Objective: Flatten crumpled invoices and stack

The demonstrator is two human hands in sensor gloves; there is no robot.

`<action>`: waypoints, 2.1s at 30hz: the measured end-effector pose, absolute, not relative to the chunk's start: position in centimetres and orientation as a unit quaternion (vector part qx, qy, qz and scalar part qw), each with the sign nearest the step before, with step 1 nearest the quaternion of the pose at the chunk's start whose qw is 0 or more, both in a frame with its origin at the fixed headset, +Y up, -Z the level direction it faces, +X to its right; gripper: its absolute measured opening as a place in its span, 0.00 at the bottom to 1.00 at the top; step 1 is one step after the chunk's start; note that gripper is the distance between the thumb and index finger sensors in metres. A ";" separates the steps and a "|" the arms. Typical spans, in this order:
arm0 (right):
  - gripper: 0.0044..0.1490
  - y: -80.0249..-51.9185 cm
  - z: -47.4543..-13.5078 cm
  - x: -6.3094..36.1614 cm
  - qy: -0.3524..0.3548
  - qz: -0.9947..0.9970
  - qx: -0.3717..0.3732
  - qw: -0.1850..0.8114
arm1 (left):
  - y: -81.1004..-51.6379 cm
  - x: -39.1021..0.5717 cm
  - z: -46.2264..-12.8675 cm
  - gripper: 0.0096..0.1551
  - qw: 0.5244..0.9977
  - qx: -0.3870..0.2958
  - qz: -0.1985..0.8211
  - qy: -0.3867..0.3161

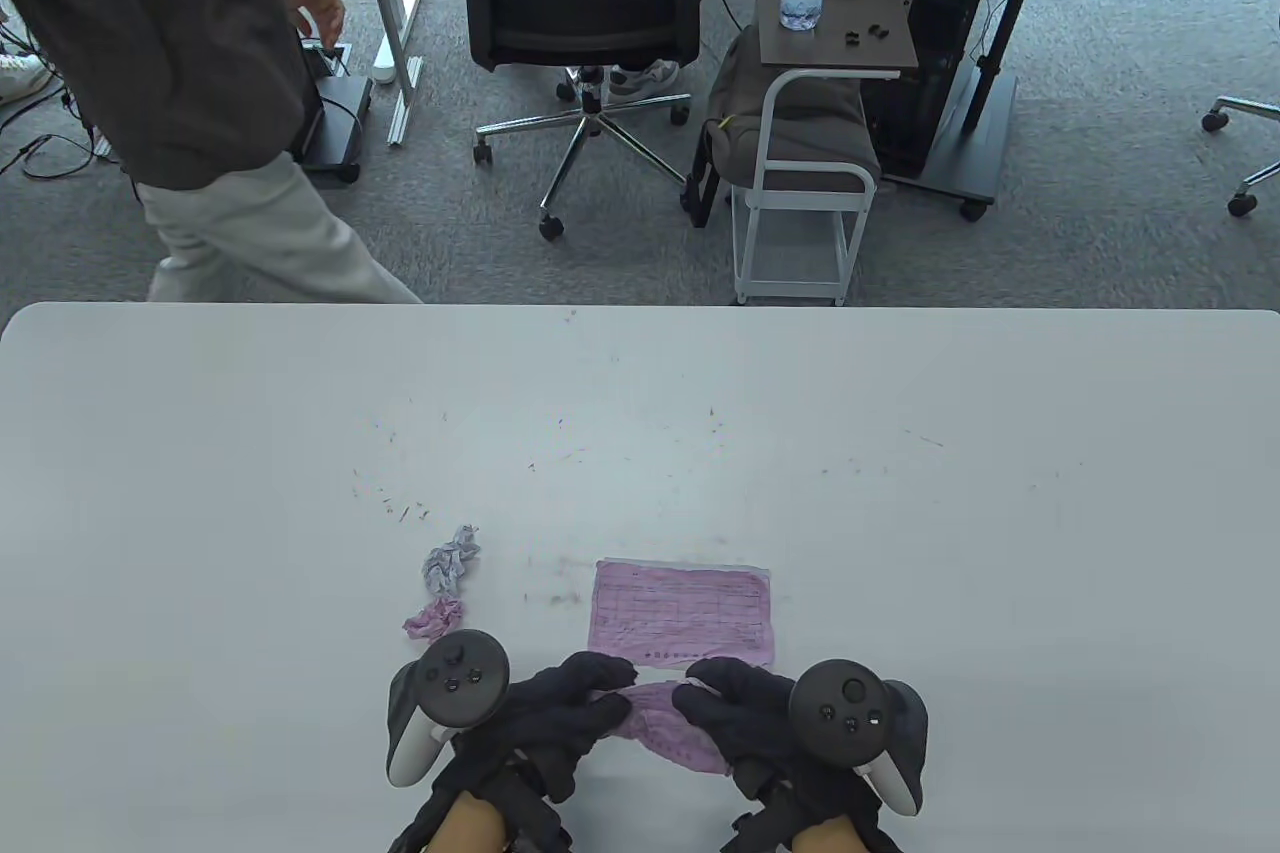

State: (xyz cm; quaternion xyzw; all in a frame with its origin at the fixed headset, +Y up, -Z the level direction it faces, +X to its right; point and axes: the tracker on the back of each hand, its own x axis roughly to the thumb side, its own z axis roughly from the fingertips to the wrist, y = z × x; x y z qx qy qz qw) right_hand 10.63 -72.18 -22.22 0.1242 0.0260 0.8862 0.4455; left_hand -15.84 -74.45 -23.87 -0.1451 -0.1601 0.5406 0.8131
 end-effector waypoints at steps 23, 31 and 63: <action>0.23 -72.7 -22.3 11.9 -0.003 0.756 0.087 0.649 | -75.5 -15.7 -24.1 0.67 0.711 -0.189 0.645 -0.205; 0.23 -73.1 -22.4 10.9 0.034 0.748 0.115 0.653 | -75.3 -16.2 -24.2 0.40 0.665 -0.152 0.711 -0.170; 0.25 -72.1 -22.3 10.8 -0.018 0.782 0.159 0.602 | -73.9 -15.0 -23.9 0.33 0.721 -0.175 0.630 -0.229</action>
